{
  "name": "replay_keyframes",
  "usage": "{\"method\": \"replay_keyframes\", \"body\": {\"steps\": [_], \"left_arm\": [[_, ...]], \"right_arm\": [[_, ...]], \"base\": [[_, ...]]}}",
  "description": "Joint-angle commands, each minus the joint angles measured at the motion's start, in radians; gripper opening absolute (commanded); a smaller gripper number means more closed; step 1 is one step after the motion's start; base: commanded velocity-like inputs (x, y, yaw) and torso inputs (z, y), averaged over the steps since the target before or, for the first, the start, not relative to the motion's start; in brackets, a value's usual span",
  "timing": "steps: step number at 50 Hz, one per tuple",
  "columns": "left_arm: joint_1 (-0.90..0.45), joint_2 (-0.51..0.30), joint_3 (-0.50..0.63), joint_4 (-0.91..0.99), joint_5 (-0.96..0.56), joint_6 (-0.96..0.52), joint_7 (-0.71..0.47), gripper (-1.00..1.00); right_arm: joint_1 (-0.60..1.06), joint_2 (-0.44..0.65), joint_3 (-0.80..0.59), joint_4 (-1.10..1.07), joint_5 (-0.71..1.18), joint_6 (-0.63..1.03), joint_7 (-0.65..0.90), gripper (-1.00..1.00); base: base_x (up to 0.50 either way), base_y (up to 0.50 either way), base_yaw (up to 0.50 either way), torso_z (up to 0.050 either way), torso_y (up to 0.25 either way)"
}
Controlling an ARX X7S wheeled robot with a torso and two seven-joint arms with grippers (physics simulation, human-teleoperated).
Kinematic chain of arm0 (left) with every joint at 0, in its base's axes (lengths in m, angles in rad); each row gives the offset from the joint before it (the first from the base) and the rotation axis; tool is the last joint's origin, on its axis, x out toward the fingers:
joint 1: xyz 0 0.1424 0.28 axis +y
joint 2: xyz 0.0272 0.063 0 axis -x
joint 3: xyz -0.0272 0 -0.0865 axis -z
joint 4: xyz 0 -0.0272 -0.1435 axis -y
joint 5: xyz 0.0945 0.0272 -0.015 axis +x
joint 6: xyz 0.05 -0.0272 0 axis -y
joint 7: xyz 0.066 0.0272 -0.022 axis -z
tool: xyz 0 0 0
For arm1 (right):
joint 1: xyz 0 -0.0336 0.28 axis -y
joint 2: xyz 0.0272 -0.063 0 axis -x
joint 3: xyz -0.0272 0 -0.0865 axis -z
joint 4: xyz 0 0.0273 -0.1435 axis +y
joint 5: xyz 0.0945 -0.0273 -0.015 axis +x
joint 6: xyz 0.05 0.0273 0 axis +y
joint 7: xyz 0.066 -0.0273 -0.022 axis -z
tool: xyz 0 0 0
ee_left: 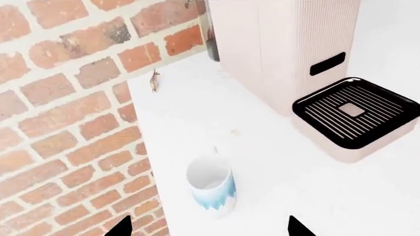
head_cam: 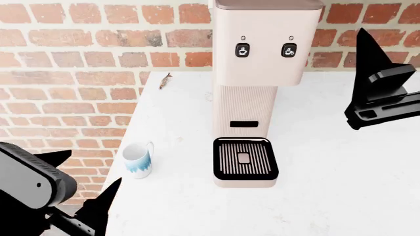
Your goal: A wet mug is on the counter and needs to be dried. Pick it up and place it upside down in the open cabinet.
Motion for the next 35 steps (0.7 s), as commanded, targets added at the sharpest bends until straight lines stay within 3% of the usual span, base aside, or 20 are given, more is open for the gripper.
{"method": "replay_keyframes", "body": {"steps": [1,8,20,35], "left_arm": [[0.142,0.172,-0.12,-0.006,0.171,-0.165,0.144,1.0],[0.18,0.204,-0.126,0.018,0.298,-0.16,0.232,1.0],[0.207,0.28,-0.064,0.059,0.695,-0.106,0.462,1.0],[0.236,0.3,0.107,0.049,0.948,0.016,0.603,1.0]], "right_arm": [[-0.043,-0.011,0.023,-0.016,-0.02,-0.001,-0.018,1.0],[-0.067,-0.019,0.037,-0.022,-0.039,0.0,-0.037,1.0],[-0.098,-0.025,0.053,-0.032,-0.054,-0.003,-0.052,1.0],[-0.113,-0.021,0.055,-0.03,-0.056,-0.011,-0.061,1.0]], "base": [[0.0,0.0,0.0,0.0,0.0],[0.0,0.0,0.0,0.0,0.0],[0.0,0.0,0.0,0.0,0.0],[0.0,0.0,0.0,0.0,0.0]]}}
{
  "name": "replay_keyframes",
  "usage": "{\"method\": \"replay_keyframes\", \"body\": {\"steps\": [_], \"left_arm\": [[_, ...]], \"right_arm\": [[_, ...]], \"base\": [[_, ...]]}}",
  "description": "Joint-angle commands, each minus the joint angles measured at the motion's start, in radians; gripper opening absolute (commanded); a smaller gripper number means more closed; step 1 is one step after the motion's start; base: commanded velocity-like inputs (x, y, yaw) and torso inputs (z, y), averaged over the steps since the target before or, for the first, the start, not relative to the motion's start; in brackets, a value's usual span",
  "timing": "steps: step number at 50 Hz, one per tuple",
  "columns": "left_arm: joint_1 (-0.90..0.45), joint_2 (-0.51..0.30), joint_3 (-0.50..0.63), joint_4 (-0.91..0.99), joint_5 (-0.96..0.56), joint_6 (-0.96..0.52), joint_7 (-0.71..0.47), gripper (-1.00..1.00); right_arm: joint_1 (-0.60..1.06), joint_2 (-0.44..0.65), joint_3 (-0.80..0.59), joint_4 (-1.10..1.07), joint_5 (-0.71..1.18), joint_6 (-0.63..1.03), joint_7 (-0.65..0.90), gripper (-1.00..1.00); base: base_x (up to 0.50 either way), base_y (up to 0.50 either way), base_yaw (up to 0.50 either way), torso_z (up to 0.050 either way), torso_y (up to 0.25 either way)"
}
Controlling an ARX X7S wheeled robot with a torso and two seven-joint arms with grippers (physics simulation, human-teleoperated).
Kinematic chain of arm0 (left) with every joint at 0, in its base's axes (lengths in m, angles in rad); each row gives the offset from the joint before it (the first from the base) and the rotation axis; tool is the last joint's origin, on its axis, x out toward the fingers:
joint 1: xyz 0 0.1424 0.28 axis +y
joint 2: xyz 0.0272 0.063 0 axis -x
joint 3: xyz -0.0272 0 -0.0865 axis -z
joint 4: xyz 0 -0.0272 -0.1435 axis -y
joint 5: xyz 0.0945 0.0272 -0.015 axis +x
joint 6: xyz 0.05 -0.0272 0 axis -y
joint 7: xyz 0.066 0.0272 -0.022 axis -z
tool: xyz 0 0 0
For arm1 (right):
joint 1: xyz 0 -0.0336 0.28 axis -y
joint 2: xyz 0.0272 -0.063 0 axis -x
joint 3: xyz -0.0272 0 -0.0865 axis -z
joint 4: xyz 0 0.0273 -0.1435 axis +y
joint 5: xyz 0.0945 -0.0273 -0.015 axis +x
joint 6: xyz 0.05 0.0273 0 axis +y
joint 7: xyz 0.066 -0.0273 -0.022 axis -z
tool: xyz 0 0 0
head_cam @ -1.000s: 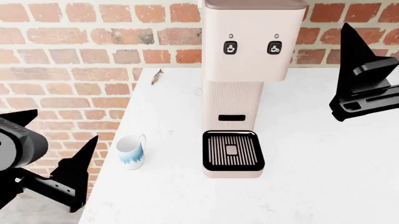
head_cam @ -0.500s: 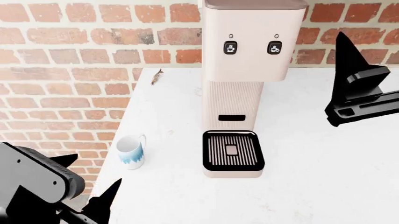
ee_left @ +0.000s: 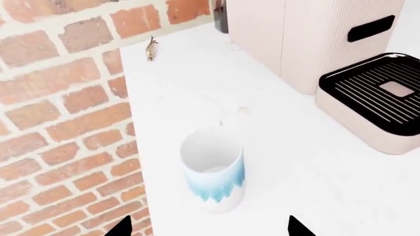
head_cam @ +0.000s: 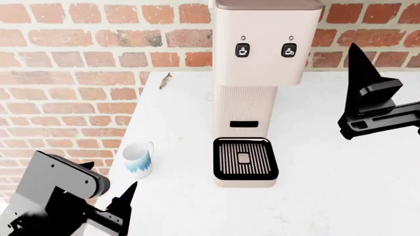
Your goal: A wet mug is on the counter and needs to be dried. Pick it up and place it upside down in the open cabinet.
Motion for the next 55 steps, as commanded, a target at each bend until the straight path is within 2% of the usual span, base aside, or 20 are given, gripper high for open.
{"method": "replay_keyframes", "body": {"steps": [1,17,23,55], "left_arm": [[0.024,0.024,0.102,-0.007,0.194,0.074,0.111,1.0],[0.074,0.031,0.173,-0.042,0.323,0.18,0.152,1.0],[0.058,0.032,0.234,-0.075,0.378,0.209,0.173,1.0],[0.038,0.059,0.373,-0.175,0.499,0.317,0.225,1.0]], "right_arm": [[-0.012,0.004,0.002,0.0,-0.002,-0.006,-0.005,1.0],[-0.033,-0.007,0.002,-0.006,-0.029,-0.009,-0.021,1.0],[-0.028,0.009,0.003,-0.007,-0.011,-0.018,-0.011,1.0],[-0.091,0.007,0.038,-0.024,-0.028,-0.034,-0.028,1.0]], "base": [[0.0,0.0,0.0,0.0,0.0],[0.0,0.0,0.0,0.0,0.0],[0.0,0.0,0.0,0.0,0.0],[0.0,0.0,0.0,0.0,0.0]]}}
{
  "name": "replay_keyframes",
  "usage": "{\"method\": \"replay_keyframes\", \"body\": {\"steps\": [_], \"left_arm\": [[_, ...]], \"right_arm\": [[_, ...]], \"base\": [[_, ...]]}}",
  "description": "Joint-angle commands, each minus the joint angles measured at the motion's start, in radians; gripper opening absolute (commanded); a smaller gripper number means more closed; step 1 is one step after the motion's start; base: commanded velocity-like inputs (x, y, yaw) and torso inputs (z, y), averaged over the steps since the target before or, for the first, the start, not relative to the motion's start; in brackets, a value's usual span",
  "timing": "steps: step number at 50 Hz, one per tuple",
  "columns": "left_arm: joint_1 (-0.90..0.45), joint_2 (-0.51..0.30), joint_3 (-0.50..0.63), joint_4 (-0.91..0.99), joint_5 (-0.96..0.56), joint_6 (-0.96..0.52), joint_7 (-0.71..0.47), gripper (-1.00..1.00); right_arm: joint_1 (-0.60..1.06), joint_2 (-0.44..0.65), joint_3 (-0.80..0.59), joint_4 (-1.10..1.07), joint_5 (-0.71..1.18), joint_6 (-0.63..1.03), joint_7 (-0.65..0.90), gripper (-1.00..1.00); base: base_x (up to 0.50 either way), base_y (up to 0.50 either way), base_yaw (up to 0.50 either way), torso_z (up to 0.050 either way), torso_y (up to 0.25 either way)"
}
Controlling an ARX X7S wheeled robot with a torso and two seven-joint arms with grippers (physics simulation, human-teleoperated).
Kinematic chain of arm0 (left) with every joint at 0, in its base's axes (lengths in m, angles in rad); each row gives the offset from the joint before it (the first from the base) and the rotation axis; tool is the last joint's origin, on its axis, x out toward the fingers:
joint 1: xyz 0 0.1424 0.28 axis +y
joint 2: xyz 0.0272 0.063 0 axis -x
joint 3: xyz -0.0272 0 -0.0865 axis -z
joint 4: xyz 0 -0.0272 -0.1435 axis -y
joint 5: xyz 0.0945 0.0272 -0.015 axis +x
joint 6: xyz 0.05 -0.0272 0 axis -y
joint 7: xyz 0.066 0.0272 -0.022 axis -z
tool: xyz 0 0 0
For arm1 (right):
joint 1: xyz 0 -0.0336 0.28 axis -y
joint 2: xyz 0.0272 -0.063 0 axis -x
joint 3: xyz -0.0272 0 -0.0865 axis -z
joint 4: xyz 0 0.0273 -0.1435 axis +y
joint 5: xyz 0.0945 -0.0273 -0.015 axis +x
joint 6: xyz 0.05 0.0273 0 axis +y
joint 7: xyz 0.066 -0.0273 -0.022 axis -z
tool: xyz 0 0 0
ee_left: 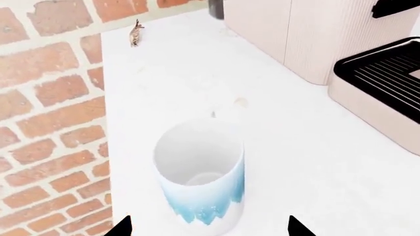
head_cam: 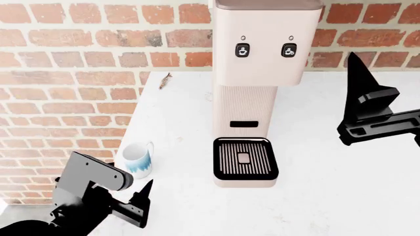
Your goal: A wet mug is on the counter and needs to be dried. Pick it up and place it upside down in the open cabinet.
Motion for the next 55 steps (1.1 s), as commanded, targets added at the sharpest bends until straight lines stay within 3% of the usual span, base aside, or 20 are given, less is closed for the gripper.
{"method": "replay_keyframes", "body": {"steps": [1,27,28,45,50,55], "left_arm": [[-0.019,0.014,0.048,-0.043,0.038,0.034,0.019,1.0],[-0.03,0.045,0.139,-0.208,0.149,0.148,0.071,1.0],[-0.03,0.048,0.142,-0.213,0.152,0.152,0.072,-1.0],[-0.028,0.051,0.152,-0.187,0.204,0.236,0.07,-1.0],[-0.027,0.01,0.123,-0.09,0.229,0.231,0.019,-1.0],[-0.084,-0.071,0.106,0.071,0.24,0.135,-0.06,-1.0]], "right_arm": [[-0.013,0.002,0.005,-0.006,0.0,-0.007,-0.002,1.0],[-0.045,-0.016,0.009,-0.014,-0.03,-0.017,-0.023,1.0],[-0.045,-0.015,0.009,-0.014,-0.029,-0.018,-0.023,1.0],[-0.079,-0.016,0.029,-0.023,-0.042,-0.023,-0.044,1.0],[-0.073,-0.004,0.029,-0.019,-0.039,-0.025,-0.046,1.0],[-0.042,0.018,0.009,-0.004,-0.028,-0.024,-0.045,1.0]], "base": [[0.0,0.0,0.0,0.0,0.0],[0.0,0.0,0.0,0.0,0.0],[0.0,0.0,0.0,0.0,0.0],[0.0,0.0,0.0,0.0,0.0],[0.0,0.0,0.0,0.0,0.0],[0.0,0.0,0.0,0.0,0.0]]}}
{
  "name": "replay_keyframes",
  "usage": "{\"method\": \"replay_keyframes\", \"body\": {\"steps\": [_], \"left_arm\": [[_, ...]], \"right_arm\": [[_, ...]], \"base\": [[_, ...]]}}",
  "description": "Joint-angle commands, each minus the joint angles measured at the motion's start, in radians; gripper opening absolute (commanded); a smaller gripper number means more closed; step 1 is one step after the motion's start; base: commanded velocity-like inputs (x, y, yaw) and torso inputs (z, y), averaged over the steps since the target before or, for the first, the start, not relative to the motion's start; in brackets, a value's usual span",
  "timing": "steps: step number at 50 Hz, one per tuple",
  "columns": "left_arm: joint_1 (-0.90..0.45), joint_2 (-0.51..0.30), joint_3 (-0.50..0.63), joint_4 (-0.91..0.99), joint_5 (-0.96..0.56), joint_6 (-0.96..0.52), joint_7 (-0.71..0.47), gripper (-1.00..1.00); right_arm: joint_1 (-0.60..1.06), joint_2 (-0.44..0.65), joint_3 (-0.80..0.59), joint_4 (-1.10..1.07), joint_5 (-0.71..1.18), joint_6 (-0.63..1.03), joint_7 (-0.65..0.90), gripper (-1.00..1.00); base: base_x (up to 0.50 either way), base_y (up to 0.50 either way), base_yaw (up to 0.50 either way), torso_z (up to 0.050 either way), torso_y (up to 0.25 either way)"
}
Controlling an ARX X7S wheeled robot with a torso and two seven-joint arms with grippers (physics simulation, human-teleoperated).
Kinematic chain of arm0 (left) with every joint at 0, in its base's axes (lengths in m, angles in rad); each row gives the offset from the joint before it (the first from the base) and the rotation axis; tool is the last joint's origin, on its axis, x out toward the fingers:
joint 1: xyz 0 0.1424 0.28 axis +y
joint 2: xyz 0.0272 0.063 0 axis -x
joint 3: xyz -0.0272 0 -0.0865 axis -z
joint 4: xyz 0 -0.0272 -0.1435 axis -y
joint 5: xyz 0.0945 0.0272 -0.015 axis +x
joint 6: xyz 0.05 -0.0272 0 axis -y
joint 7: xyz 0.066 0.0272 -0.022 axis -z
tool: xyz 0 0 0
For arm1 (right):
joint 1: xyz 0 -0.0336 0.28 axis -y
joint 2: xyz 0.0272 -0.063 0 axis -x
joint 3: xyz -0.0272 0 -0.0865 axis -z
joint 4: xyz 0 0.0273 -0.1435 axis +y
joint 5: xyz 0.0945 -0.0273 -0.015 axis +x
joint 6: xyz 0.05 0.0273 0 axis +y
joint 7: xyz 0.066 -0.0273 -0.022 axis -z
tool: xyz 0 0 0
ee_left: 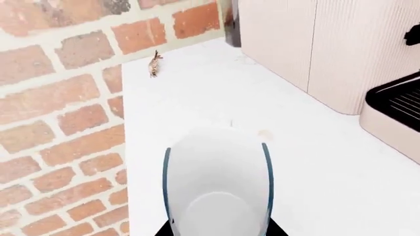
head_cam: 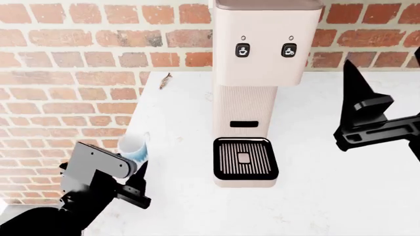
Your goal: A wet mug is on the counter and needs to be dried. Pick it up and place it upside down in the open cabinet.
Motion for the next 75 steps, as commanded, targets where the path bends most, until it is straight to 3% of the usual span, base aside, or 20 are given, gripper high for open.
{"method": "replay_keyframes", "body": {"steps": [1,6,10,12,15,18,23,24,28,31,36,45,47,50,51,52,62,75], "left_arm": [[-0.073,-0.111,-0.026,0.23,0.041,-0.107,-0.127,-1.0],[-0.284,-0.188,0.004,0.387,-0.001,-0.329,-0.194,-1.0],[-0.49,-0.272,0.173,0.45,-0.02,-0.413,-0.283,-1.0],[-0.716,-0.388,0.44,0.45,-0.093,-0.357,-0.464,-1.0],[-1.101,-0.454,0.815,0.45,-0.26,-0.303,-0.668,-1.0],[-1.454,-0.454,1.129,0.45,-0.38,-0.262,-0.777,-1.0],[-2.023,-0.407,1.71,0.451,-0.39,-0.088,-0.853,-1.0],[-2.063,-0.391,1.748,0.451,-0.372,-0.082,-0.854,-1.0],[-2.064,-0.343,1.721,0.451,-0.249,-0.161,-0.78,-1.0],[-2.065,-0.332,1.753,0.451,-0.033,-0.205,-0.652,-1.0],[-2.064,-0.414,1.837,0.451,0.402,-0.161,-0.361,-1.0],[-2.027,-0.477,1.917,0.451,0.775,-0.111,-0.15,-1.0],[-1.733,-0.503,1.65,0.451,1.073,-0.098,0.113,-1.0],[-1.283,-0.428,1.2,0.45,1.523,0.003,0.541,-1.0],[-1.133,-0.426,1.087,0.45,1.62,0.024,0.565,-1.0],[-1.094,-0.43,1.083,0.447,1.628,0.037,0.57,-1.0],[-1.101,-0.485,1.158,0.345,1.758,0.245,0.532,-1.0],[-1.096,-0.492,1.193,0.292,1.838,0.331,0.506,-1.0]], "right_arm": [[0.031,0.029,-0.018,0.018,0.008,0.0,-0.007,1.0],[0.053,0.037,-0.029,0.033,-0.024,0.015,-0.064,1.0],[0.054,0.047,-0.023,0.044,-0.039,0.035,-0.208,1.0],[0.058,0.064,-0.017,0.07,-0.01,0.035,-0.251,1.0],[0.08,0.103,-0.028,0.108,0.056,0.027,-0.256,1.0],[0.12,0.149,-0.057,0.142,0.124,0.014,-0.24,1.0],[0.24,0.236,-0.158,0.181,0.243,0.015,-0.27,1.0],[0.263,0.246,-0.18,0.188,0.258,0.015,-0.274,1.0],[0.368,0.277,-0.27,0.24,0.294,0.024,-0.289,1.0],[0.459,0.296,-0.355,0.298,0.326,0.042,-0.295,1.0],[0.594,0.306,-0.456,0.383,0.389,0.07,-0.315,1.0],[0.694,0.299,-0.559,0.512,0.412,0.133,-0.358,1.0],[0.704,0.298,-0.57,0.534,0.406,0.146,-0.369,1.0],[0.713,0.295,-0.58,0.551,0.393,0.159,-0.379,1.0],[0.716,0.295,-0.583,0.553,0.395,0.161,-0.38,1.0],[0.718,0.293,-0.582,0.549,0.391,0.166,-0.385,1.0],[0.759,0.289,-0.639,0.591,0.446,0.189,-0.409,1.0],[0.846,0.283,-0.729,0.664,0.505,0.238,-0.422,1.0]], "base": [[0.0,0.0,0.0,0.0,0.0],[0.0,0.0,0.0,0.0,0.0],[0.0,0.0,0.0,0.0,0.0],[0.0,0.0,0.0,0.0,0.0],[0.0,0.0,0.0,0.0,0.0],[0.0,0.0,0.0,0.0,0.0],[0.0,0.0,0.0,0.0,0.0],[0.0,0.0,0.0,0.0,0.0],[0.0,0.0,0.0,0.0,0.0],[0.0,0.0,0.0,0.0,0.0],[0.0,0.0,0.0,0.0,0.0],[0.0,0.0,0.0,0.0,0.0],[0.0,0.0,0.0,0.0,0.0],[0.0,0.0,0.0,0.0,0.0],[0.0,0.0,0.0,0.0,0.0],[0.0,0.0,0.0,0.0,0.0],[0.0,0.0,0.0,0.0,0.0],[0.0,0.0,0.0,0.0,0.0]]}}
